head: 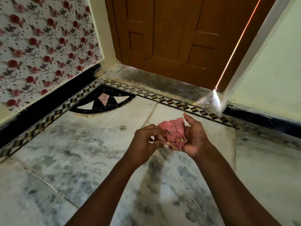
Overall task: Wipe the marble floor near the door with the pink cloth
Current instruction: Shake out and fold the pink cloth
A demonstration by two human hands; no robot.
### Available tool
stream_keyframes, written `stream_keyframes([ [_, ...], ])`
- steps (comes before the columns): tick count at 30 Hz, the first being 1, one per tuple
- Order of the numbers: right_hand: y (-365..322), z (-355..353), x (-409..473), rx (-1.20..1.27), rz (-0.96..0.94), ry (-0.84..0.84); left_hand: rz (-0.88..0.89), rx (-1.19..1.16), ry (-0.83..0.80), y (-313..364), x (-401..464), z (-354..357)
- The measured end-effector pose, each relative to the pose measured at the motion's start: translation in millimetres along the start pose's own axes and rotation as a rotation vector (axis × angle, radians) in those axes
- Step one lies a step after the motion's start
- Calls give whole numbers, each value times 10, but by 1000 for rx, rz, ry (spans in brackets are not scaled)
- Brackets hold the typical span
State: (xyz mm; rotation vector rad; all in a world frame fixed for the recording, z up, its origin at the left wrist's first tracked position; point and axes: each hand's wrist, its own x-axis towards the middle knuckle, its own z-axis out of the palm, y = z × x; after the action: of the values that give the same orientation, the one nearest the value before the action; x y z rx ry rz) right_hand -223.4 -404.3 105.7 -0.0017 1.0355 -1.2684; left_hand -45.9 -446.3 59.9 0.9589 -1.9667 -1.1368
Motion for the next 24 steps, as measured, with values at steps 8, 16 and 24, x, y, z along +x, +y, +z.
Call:
stream_keyframes([
  [8,272,-53,182,32,2,-120,-148,-137,199,203,138,-178],
  [16,428,-101,305,-349,-361,-359,-182,-382,122,870,282,-490],
  [24,350,51,249,-263,-410,-461,-194,-542,164,1001,307,-654],
])
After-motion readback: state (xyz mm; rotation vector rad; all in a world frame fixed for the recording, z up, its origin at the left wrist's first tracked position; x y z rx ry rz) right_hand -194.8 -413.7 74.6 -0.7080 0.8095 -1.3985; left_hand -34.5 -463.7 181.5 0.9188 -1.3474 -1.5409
